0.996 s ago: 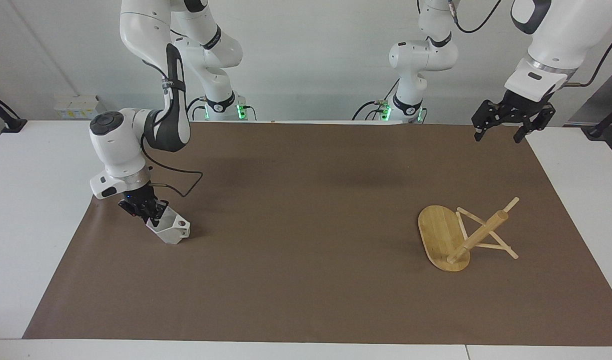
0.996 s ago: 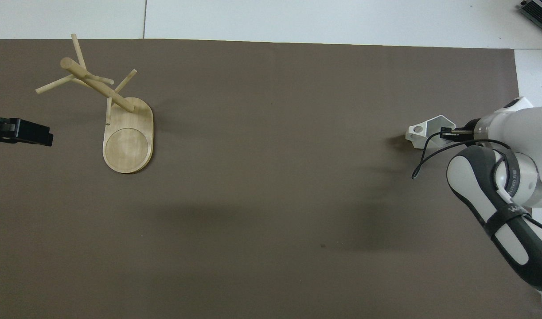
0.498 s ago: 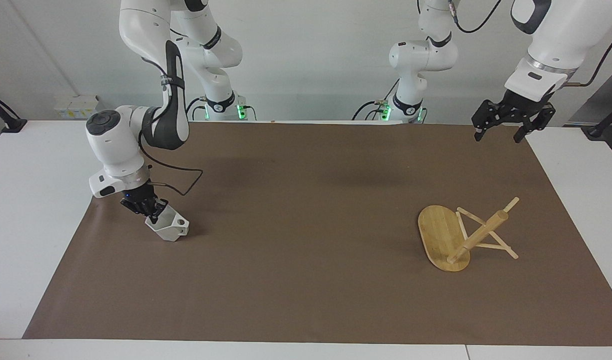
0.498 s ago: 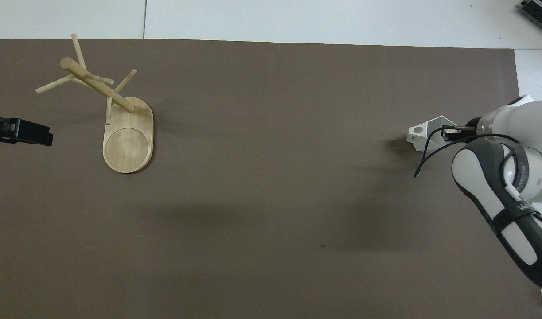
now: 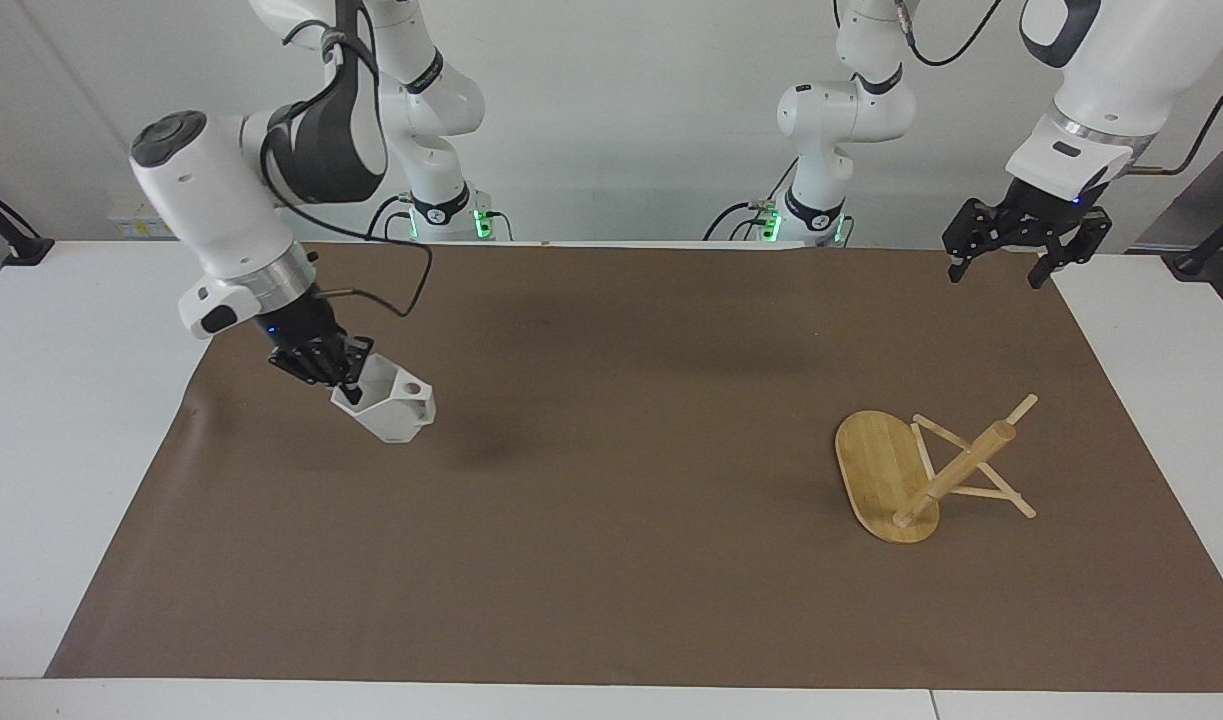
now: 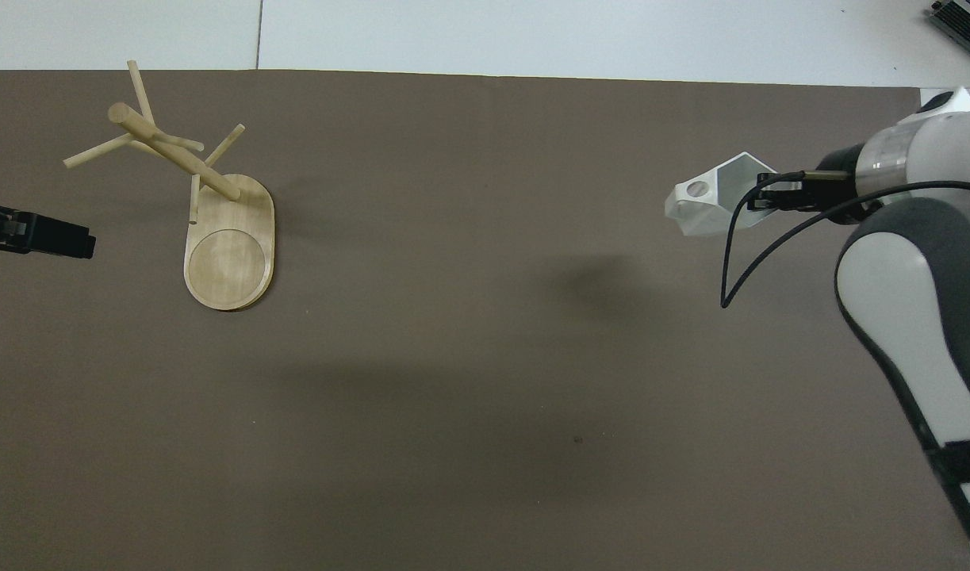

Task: Hang cup on rack
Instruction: 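Lift the cup with the right gripper while the left gripper advances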

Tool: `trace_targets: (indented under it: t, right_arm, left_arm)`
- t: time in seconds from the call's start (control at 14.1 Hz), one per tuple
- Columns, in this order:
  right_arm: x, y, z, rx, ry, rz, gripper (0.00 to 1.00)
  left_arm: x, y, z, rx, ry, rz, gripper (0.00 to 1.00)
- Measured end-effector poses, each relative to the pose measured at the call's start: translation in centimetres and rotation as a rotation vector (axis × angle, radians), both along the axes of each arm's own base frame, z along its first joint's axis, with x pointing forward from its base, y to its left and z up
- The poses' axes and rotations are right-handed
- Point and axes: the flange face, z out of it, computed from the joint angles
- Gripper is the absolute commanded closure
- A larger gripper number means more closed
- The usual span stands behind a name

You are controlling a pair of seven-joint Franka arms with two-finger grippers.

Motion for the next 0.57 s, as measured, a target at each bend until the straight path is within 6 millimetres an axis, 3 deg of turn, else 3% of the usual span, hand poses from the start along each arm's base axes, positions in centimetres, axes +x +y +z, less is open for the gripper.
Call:
trace_targets:
  t: [0.21, 0.57]
  right_arm:
    - [-1.6, 8.9, 3.6, 0.112, -0.036, 0.106, 1.0]
    - [-3.4, 15.7, 7.2, 0.461, -0.006, 0.131, 1.0]
  left_arm:
    - [0.2, -0.4, -0.7, -0.047, -0.031, -0.133, 0.0]
    - [-0.1, -1.5, -2.4, -0.183, -0.093, -0.223, 0.0]
